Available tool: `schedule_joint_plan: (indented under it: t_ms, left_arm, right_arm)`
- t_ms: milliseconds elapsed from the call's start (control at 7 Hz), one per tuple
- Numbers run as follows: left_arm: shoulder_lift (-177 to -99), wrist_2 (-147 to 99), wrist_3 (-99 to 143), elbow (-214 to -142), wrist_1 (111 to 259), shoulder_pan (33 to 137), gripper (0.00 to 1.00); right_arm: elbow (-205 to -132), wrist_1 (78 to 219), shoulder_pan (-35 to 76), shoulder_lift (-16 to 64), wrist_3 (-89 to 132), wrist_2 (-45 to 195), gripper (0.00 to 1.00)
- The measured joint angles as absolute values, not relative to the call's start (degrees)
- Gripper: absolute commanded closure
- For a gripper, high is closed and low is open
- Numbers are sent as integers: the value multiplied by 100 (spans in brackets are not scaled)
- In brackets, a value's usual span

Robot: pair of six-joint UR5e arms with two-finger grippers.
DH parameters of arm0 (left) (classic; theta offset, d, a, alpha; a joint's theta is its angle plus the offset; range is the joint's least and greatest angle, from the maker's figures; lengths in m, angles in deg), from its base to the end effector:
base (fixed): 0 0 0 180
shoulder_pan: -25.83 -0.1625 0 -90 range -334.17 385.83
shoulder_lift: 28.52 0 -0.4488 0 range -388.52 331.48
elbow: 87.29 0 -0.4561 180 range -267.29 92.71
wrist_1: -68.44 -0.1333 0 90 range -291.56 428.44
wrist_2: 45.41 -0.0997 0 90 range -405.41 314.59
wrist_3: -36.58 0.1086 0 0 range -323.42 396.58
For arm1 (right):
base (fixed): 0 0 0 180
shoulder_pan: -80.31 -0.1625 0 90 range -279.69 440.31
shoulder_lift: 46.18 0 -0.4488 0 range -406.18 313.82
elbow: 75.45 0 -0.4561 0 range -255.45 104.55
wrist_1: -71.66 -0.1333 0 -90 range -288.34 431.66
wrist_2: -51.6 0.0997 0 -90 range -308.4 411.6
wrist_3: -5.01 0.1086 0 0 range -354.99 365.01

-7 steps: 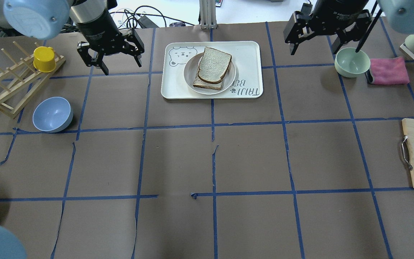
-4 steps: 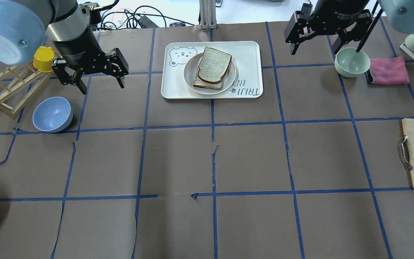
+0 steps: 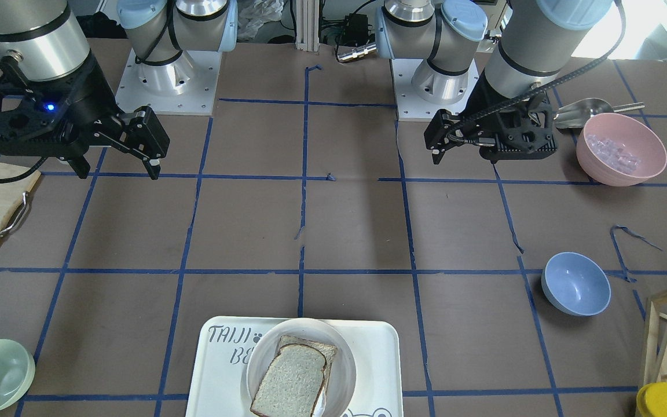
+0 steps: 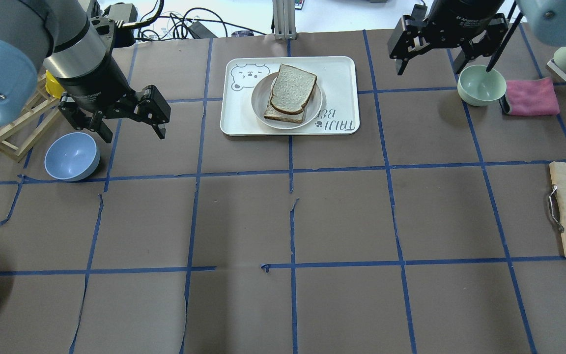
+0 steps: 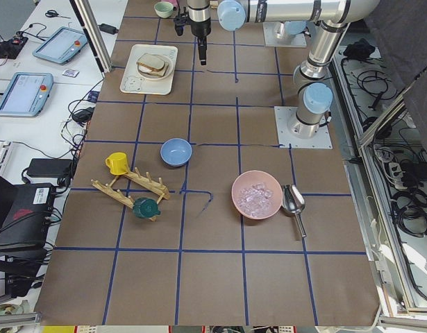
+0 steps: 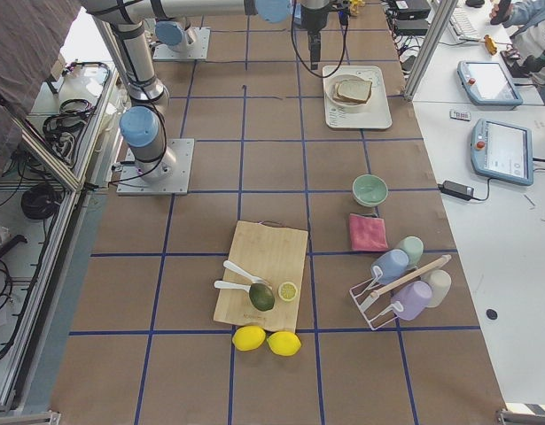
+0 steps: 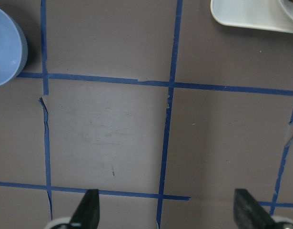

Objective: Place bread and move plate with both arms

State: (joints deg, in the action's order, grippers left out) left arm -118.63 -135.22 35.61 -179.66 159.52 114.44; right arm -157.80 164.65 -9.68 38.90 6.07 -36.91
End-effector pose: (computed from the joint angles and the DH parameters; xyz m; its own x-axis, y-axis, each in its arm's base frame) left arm -0.1203 -0.5524 0.4770 -0.9991 -0.0414 0.0023 -0.0411 0.9972 0.0621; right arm 0.1360 -0.6041 0.5333 -0.9995 0.0160 -0.0277 0.0187 0.9949 -0.0992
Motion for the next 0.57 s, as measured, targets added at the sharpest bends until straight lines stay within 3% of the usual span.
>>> schedule_joint_plan:
  t_ms: [571]
  left_arm:
    - [-11776,-13533,3636,-17983,16045,11428,0]
  right_arm:
    - [-15780,16459,-979,3863,586,-3681,0]
